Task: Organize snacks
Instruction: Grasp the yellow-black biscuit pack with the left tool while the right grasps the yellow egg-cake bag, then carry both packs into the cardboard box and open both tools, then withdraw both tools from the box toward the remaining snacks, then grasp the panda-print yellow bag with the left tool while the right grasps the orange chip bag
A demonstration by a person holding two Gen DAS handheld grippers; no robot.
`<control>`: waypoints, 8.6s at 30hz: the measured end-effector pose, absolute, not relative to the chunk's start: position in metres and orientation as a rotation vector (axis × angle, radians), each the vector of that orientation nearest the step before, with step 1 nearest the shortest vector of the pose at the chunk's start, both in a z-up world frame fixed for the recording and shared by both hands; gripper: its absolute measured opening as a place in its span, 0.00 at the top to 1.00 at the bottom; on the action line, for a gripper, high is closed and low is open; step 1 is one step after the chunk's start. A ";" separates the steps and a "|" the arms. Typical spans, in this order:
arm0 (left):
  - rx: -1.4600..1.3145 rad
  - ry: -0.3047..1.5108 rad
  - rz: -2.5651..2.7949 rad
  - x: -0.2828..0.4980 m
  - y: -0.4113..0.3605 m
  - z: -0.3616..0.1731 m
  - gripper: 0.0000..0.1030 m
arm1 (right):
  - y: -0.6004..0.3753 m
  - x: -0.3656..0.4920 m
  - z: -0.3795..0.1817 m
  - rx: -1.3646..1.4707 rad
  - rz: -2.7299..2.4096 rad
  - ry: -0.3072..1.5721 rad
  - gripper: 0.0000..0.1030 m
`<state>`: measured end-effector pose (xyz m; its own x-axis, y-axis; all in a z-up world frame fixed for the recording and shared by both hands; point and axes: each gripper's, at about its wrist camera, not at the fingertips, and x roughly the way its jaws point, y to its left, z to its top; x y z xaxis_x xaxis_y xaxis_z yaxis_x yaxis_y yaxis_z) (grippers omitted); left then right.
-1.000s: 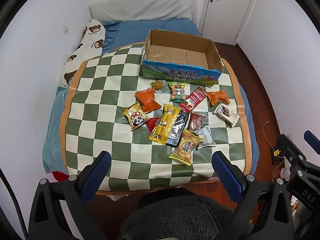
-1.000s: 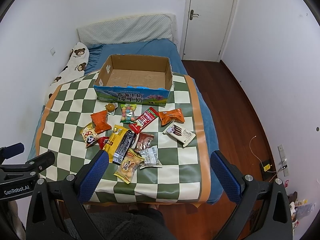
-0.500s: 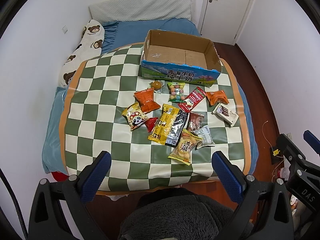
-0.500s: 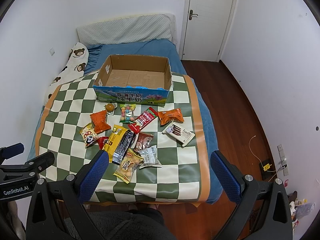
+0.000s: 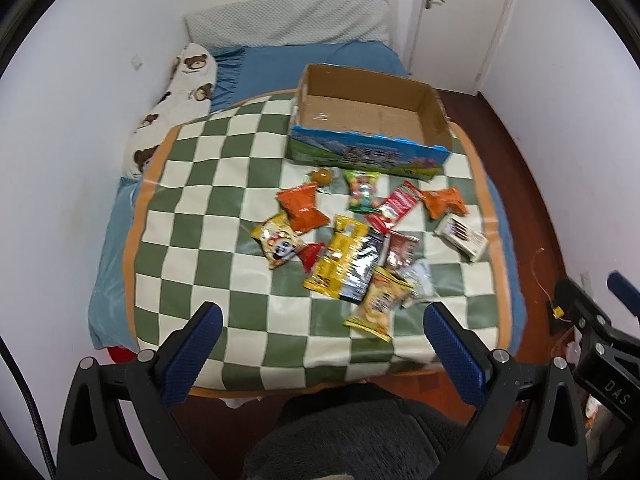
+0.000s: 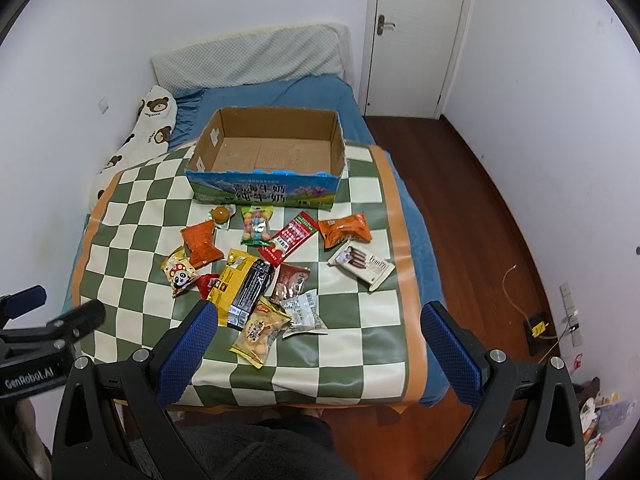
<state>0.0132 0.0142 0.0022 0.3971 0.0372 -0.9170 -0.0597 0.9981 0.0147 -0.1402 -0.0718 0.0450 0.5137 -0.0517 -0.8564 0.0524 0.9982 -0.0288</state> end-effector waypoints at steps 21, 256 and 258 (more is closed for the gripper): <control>0.456 1.336 0.314 0.111 0.048 -0.228 0.00 | -0.009 -0.035 -0.301 0.340 -0.021 1.545 0.31; -0.414 1.611 0.365 0.076 0.222 -0.309 0.38 | 0.170 0.152 -0.376 0.912 0.124 1.758 0.34; -0.378 1.623 0.348 0.076 0.219 -0.310 0.38 | 0.183 0.158 -0.373 0.760 0.173 1.768 0.38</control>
<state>0.0761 0.2191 -0.3096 -0.0755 -0.0373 -0.9964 -0.4421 0.8969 -0.0001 0.1580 0.1827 -0.3731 -0.1439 0.5707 -0.8085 0.4032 0.7799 0.4787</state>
